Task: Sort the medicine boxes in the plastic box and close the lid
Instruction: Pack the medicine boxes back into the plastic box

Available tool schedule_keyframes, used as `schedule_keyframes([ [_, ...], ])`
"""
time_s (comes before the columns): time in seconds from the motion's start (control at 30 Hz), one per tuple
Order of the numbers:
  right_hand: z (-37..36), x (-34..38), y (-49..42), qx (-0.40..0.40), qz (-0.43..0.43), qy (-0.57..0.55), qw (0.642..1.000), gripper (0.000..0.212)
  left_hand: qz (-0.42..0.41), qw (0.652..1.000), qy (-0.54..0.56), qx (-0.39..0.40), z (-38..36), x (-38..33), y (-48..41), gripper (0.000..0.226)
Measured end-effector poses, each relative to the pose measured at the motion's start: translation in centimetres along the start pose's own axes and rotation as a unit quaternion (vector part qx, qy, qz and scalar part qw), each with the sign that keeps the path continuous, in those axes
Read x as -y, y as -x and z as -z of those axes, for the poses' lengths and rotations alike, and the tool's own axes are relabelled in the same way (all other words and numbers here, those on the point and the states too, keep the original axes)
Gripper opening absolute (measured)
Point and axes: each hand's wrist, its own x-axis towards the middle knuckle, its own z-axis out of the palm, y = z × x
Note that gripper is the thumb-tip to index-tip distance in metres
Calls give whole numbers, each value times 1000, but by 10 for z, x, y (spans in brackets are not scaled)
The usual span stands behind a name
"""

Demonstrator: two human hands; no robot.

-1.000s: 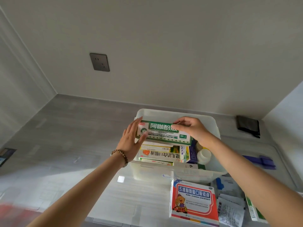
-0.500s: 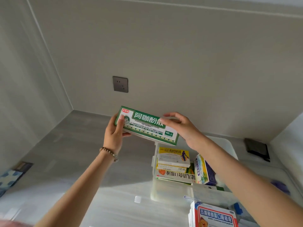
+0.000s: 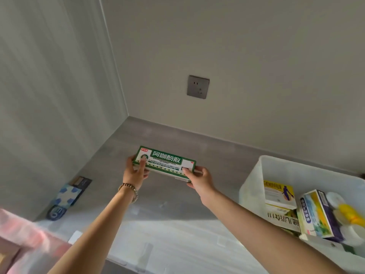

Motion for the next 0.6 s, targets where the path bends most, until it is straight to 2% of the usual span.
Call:
schedule_keyframes([
  [0.13,-21,-40,-24,-39,-6,39,998,26,2,999,-49,6,11,38,-16,38],
  [0.37,-38,-80,-50,-86,-45,35,995,18,22,988,-154,26,13,91,-35,34],
  [0.6,-40,-108,-63,-117,-90,11,989,24,8,979,-204,11,14,117,-38,29],
])
